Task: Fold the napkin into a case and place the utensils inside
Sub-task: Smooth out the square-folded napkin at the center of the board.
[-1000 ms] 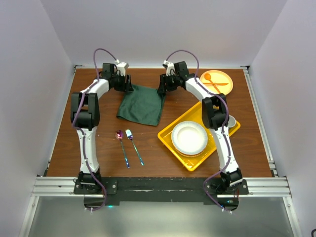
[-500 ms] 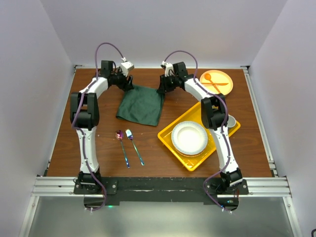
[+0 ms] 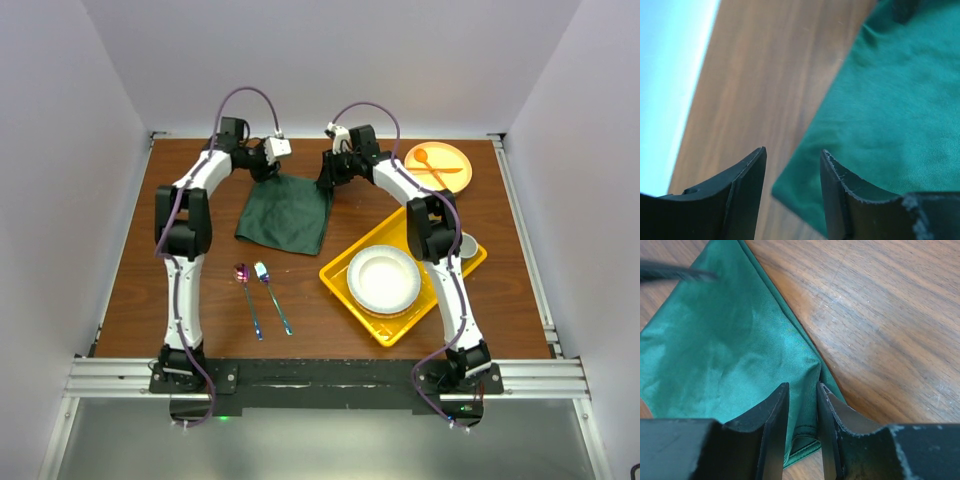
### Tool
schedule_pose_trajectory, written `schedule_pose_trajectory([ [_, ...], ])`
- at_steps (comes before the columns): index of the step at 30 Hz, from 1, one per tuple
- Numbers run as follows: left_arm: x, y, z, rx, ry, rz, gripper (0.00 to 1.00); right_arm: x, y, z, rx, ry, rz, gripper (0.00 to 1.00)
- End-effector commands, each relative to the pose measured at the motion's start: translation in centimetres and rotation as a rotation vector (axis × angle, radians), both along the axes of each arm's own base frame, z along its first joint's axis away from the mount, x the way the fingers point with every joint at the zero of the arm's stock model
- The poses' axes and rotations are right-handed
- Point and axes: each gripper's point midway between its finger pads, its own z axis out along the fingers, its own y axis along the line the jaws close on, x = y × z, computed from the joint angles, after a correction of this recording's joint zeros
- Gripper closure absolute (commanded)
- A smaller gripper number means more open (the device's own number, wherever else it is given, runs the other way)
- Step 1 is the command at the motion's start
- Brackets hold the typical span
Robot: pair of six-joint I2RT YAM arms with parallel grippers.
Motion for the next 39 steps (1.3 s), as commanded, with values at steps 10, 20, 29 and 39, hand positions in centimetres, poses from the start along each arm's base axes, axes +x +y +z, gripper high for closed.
schedule_pose_trajectory([
  [10, 0.1, -1.9, -1.7, 0.096, -0.070, -0.123, 0.56, 0.1, 0.8, 1.5, 0.037, -0.014, -0.001, 0.67],
  [20, 0.1, -2.5, -2.4, 0.113, -0.068, -0.134, 0.85, -0.1, 0.5, 0.8, 0.024, 0.002, -0.001, 0.67],
  [29, 0.7, -1.9, -1.2, 0.130, -0.101, -0.108, 1.00, 0.0, 0.4, 0.4, 0.015, 0.006, -0.004, 0.64],
  [39, 0.3, 0.1, -0.5, 0.162, -0.113, -0.129, 1.00, 0.1, 0.2, 0.0, 0.001, 0.009, -0.011, 0.56],
])
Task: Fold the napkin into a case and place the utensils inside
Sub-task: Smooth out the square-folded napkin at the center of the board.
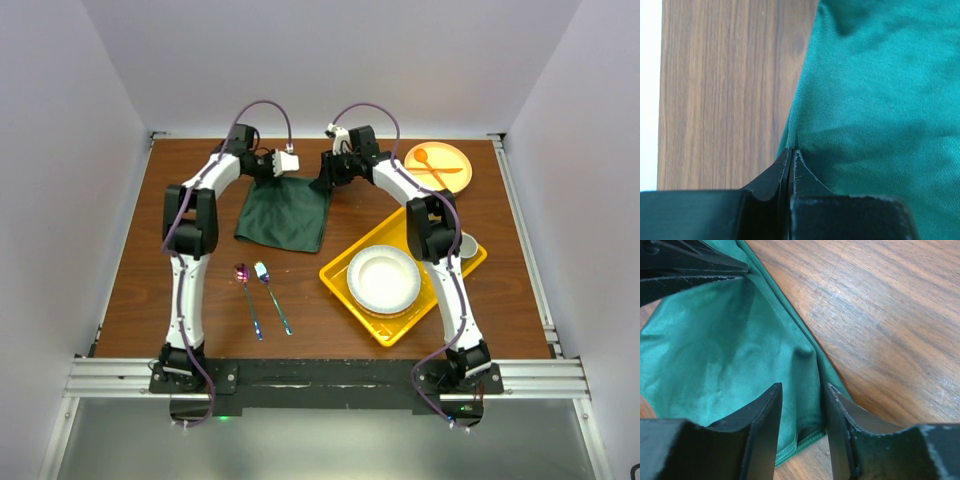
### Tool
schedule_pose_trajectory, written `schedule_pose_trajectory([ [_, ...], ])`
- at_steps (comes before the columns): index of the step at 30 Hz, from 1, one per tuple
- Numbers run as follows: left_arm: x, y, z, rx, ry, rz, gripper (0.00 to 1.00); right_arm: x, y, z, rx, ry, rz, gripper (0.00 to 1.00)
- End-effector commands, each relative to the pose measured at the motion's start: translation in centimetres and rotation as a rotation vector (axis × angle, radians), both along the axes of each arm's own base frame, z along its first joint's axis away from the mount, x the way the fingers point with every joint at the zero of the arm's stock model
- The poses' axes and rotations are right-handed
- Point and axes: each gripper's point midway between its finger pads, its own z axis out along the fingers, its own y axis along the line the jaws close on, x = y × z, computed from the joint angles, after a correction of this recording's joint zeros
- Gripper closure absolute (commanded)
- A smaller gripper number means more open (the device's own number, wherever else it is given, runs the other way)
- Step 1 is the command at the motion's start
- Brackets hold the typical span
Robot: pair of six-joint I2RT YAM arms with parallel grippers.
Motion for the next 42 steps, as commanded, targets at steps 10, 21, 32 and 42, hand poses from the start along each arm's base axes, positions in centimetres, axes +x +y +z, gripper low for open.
schedule_pose_trajectory([
  [10, 0.2, 1.5, 4.9, -0.023, -0.119, -0.081, 1.00, 0.5, 0.1, -0.2, -0.009, -0.011, -0.017, 0.51],
  [21, -0.1, 1.3, 5.3, -0.032, -0.154, -0.127, 1.00, 0.6, 2.2, 4.3, 0.175, -0.013, -0.019, 0.28],
  [32, -0.1, 1.1, 5.0, -0.035, -0.159, -0.140, 1.00, 2.2, 2.5, 4.9, 0.225, -0.028, -0.071, 0.26],
  [42, 0.2, 1.7, 5.3, -0.016, -0.175, -0.128, 1.00, 1.0, 1.0, -0.7, 0.108, 0.081, -0.109, 0.27],
])
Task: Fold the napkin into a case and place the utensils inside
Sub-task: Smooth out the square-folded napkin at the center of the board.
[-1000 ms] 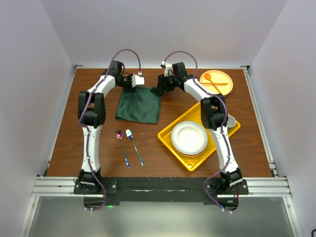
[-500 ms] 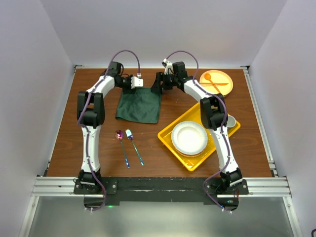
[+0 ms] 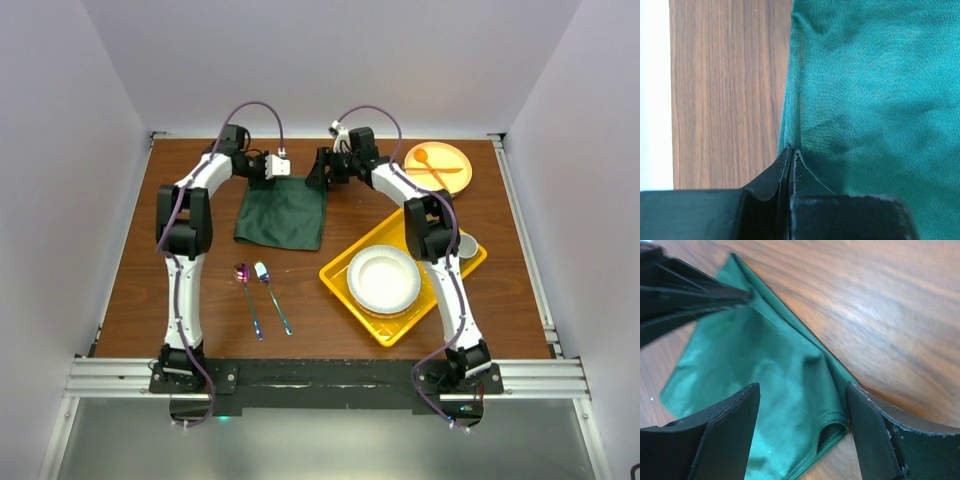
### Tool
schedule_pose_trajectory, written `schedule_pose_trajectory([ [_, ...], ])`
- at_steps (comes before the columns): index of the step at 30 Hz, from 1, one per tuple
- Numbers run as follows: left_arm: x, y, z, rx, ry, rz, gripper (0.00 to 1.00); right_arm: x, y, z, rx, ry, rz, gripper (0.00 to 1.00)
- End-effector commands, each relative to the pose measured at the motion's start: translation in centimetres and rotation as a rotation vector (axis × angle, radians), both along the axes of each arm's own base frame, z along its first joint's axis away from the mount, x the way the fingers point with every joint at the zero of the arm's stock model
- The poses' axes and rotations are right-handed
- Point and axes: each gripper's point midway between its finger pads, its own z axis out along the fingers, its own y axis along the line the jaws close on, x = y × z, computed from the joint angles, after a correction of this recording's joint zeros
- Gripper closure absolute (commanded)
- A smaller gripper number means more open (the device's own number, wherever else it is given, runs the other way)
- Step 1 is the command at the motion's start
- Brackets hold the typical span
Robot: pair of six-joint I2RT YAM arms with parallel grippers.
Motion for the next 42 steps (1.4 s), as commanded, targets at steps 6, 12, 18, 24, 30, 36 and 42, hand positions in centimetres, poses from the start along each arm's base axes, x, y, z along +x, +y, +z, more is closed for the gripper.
schedule_pose_trajectory([
  [6, 1.0, 1.5, 5.4, -0.009, -0.128, -0.010, 1.00, 0.2, -1.8, -2.8, -0.105, 0.044, -0.057, 0.27],
  [12, 0.9, 2.8, 4.9, 0.010, -0.125, -0.011, 1.00, 0.3, -1.8, -2.9, -0.109, 0.042, -0.064, 0.26],
  [18, 0.6, 2.5, 3.9, 0.007, -0.107, -0.027, 0.96, 0.6, -1.8, -2.5, -0.102, 0.033, -0.066, 0.26],
  [24, 0.2, 1.3, 3.6, 0.009, -0.106, -0.051, 0.96, 0.4, -1.5, -2.5, -0.094, 0.034, -0.060, 0.28],
  [30, 0.3, 0.4, 3.6, -0.011, -0.104, -0.048, 0.96, 0.6, -1.5, -2.1, -0.088, 0.022, -0.063, 0.42],
  [36, 0.5, 0.3, 3.5, -0.010, -0.107, -0.035, 0.93, 0.6, -1.7, -2.2, -0.099, 0.019, -0.071, 0.62],
  [42, 1.5, 1.7, 6.8, -0.061, -0.096, 0.116, 0.66, 1.0, -2.2, -1.9, -0.125, 0.004, -0.091, 0.85],
])
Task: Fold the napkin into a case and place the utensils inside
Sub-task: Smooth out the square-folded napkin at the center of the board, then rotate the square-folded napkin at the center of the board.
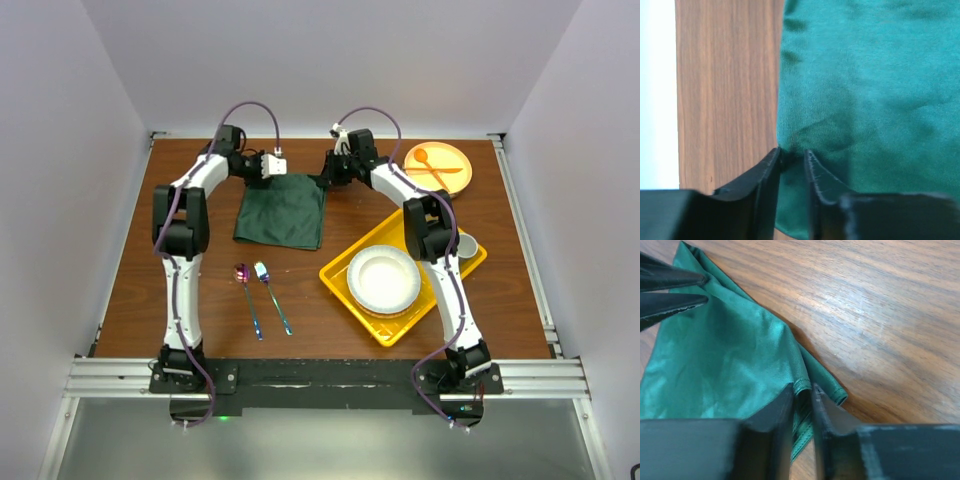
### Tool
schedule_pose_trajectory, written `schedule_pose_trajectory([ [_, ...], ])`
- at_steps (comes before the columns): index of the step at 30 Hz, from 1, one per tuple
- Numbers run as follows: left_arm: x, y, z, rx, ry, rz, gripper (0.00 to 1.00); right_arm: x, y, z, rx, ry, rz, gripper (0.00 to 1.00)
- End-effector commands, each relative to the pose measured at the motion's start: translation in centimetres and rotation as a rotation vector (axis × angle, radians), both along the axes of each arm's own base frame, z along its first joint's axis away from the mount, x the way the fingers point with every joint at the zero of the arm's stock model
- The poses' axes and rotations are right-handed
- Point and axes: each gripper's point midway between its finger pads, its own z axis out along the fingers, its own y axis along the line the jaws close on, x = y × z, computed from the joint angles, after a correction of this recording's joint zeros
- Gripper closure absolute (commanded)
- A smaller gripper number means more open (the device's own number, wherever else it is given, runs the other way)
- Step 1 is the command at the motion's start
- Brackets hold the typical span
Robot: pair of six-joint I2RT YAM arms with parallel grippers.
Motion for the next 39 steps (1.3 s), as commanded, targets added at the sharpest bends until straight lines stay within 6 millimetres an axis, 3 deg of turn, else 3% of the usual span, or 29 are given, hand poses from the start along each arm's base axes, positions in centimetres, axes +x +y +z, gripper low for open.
schedule_pose_trajectory([
  [1, 1.3, 0.7, 7.8, -0.106, -0.065, 0.133, 0.65, 0.3, -1.0, -0.2, -0.053, -0.007, -0.030, 0.90],
  [2, 1.4, 1.6, 10.0, -0.139, -0.080, 0.182, 0.64, 0.3, -1.3, -0.4, -0.072, -0.010, -0.029, 0.91],
  [5, 0.4, 3.8, 12.4, -0.227, 0.002, 0.343, 0.62, -0.4, -2.3, -1.4, -0.134, 0.007, -0.029, 0.96],
  [8, -2.7, 4.4, 12.6, -0.315, 0.177, 0.431, 0.61, -1.1, -3.1, -1.8, -0.171, 0.027, -0.038, 0.97],
  [14, -9.8, 3.7, 8.2, -0.344, 0.500, 0.540, 0.63, -3.6, -4.7, -2.5, -0.229, 0.110, -0.059, 1.00],
  [18, -12.8, 3.1, 5.9, -0.359, 0.621, 0.584, 0.71, -4.9, -4.7, -2.1, -0.214, 0.133, -0.053, 1.00],
  [22, -15.4, 2.0, 3.1, -0.316, 0.706, 0.618, 0.76, -5.4, -4.6, -1.1, -0.198, 0.150, -0.043, 0.93],
  [24, -15.5, 2.6, 1.8, -0.297, 0.727, 0.683, 0.79, -5.2, -4.7, 0.0, -0.196, 0.134, -0.043, 0.92],
  [27, -15.3, 4.1, -0.7, -0.231, 0.747, 0.772, 0.81, -5.1, -4.7, 2.0, -0.190, 0.111, -0.029, 0.81],
  [28, -14.9, 4.6, -1.0, -0.218, 0.746, 0.790, 0.82, -4.7, -4.6, 3.0, -0.189, 0.085, -0.023, 0.76],
  [29, -14.9, 5.1, -2.2, -0.195, 0.762, 0.808, 0.83, -4.5, -4.7, 3.5, -0.192, 0.071, -0.020, 0.61],
  [32, -13.8, 5.7, -2.8, -0.183, 0.750, 0.810, 0.83, -3.9, -5.0, 5.2, -0.212, 0.017, -0.001, 0.43],
  [36, -12.1, 5.7, -2.5, -0.178, 0.714, 0.779, 0.83, -4.0, -4.5, 7.2, -0.180, -0.039, 0.058, 0.37],
  [39, -11.2, 6.1, -2.4, -0.150, 0.690, 0.754, 0.82, -4.2, -3.9, 8.0, -0.153, -0.077, 0.103, 0.40],
])
